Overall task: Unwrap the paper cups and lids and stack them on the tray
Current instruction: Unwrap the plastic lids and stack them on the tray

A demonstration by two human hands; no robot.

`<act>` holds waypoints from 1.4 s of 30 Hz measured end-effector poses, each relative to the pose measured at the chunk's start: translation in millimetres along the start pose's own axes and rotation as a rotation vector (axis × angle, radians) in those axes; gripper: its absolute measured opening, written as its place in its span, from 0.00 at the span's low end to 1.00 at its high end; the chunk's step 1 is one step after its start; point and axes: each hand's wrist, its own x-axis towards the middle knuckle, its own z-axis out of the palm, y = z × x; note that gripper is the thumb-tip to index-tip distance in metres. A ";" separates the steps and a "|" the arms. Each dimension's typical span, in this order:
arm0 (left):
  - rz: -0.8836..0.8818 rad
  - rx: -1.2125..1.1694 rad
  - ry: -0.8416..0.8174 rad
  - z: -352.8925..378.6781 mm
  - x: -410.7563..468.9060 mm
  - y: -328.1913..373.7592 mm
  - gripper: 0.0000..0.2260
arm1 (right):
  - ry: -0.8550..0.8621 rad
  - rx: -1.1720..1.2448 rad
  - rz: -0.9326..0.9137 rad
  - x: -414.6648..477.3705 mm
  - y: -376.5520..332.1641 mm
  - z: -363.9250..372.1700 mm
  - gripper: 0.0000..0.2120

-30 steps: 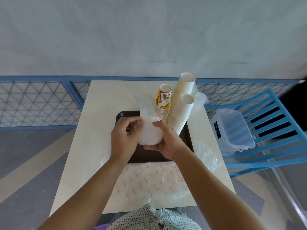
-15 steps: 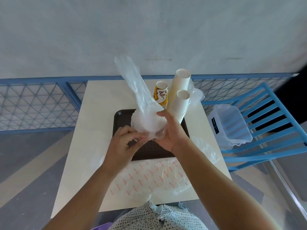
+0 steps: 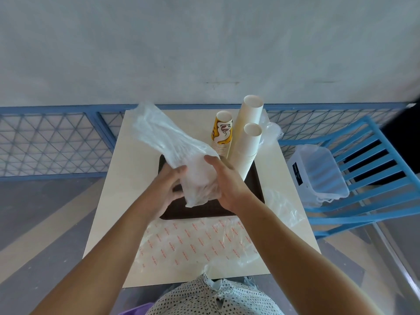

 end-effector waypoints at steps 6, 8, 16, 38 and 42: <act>-0.044 -0.156 0.193 38.8 2.6 1.3 0.19 | -0.019 -0.444 -0.303 -8.4 5.4 4.9 0.19; -0.074 -0.233 0.228 39.3 3.6 -0.9 0.18 | 0.017 -0.615 -0.402 -8.3 14.4 2.2 0.23; -0.130 -0.295 0.269 37.6 10.5 0.4 0.20 | 0.141 -0.649 -0.659 -2.7 41.2 -6.4 0.09; -0.095 -0.047 0.216 16.9 20.9 -4.9 0.27 | -0.283 -0.194 -0.007 21.6 11.0 -23.2 0.30; -0.156 -0.135 0.239 20.0 21.4 -3.0 0.25 | -0.264 0.012 0.036 22.2 14.5 -17.2 0.18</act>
